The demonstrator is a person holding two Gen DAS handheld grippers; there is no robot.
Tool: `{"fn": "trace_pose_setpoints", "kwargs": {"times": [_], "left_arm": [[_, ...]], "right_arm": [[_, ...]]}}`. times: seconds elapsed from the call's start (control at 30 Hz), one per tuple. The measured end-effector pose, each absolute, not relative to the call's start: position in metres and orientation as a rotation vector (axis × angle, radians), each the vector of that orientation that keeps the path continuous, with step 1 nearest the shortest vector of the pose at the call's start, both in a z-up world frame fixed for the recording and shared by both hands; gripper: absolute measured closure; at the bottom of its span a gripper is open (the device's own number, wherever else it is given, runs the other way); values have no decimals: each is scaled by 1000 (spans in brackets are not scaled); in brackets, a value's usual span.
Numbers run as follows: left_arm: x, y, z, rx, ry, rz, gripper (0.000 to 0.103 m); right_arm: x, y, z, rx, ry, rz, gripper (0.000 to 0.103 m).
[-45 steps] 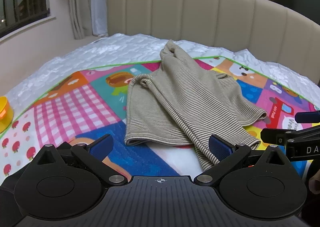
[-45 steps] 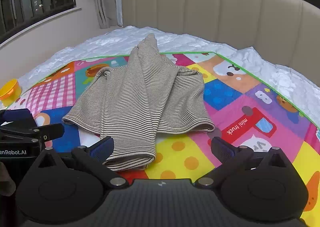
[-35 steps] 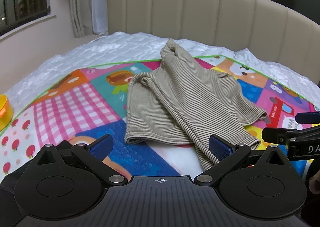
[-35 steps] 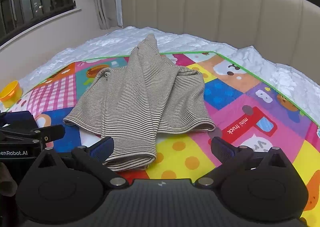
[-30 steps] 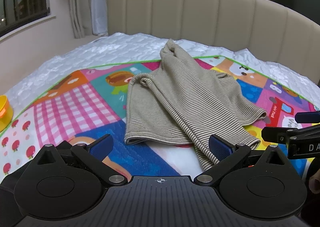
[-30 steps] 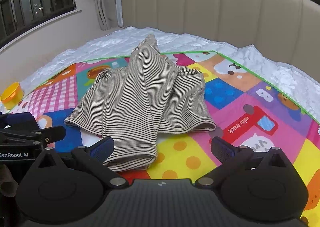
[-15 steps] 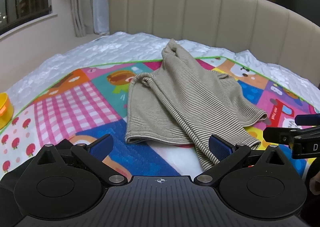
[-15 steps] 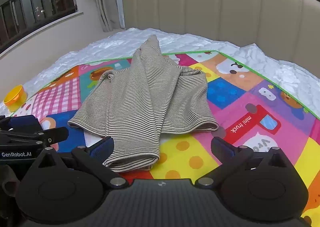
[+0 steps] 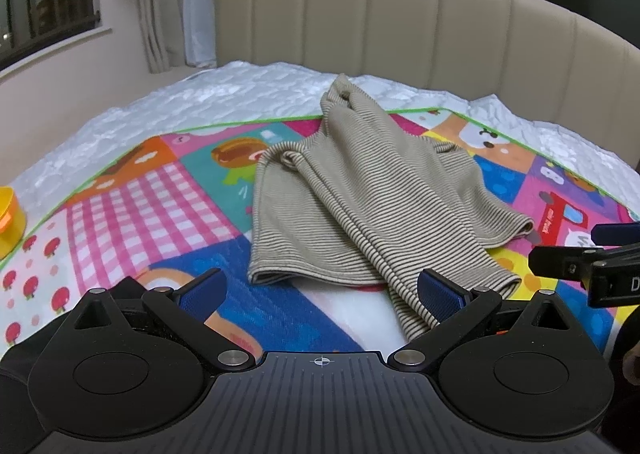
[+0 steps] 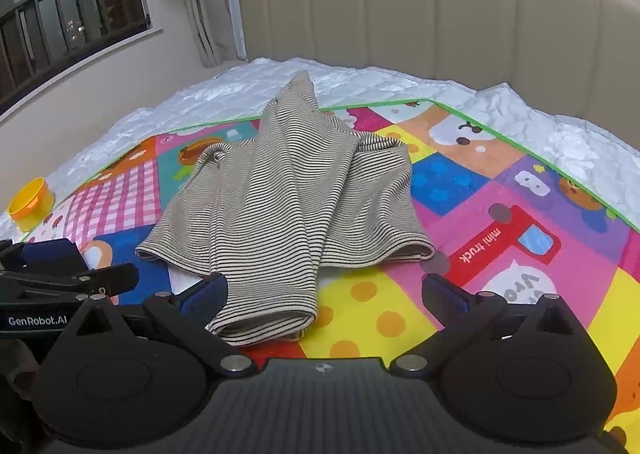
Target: Fold clothes
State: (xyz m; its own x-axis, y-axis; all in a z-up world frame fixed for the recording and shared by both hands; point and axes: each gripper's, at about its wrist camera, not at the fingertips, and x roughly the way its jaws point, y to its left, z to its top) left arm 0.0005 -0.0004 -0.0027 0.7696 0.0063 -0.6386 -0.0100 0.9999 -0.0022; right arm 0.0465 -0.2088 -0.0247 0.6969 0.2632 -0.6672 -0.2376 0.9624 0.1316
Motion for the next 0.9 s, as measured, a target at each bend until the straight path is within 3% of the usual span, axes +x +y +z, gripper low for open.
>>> {"fn": "trace_pose_setpoints", "kwargs": {"times": [0.9], "left_arm": [[2, -3, -2, 7, 707, 16, 0]], "right_arm": [[47, -212, -25, 47, 759, 284, 0]]}}
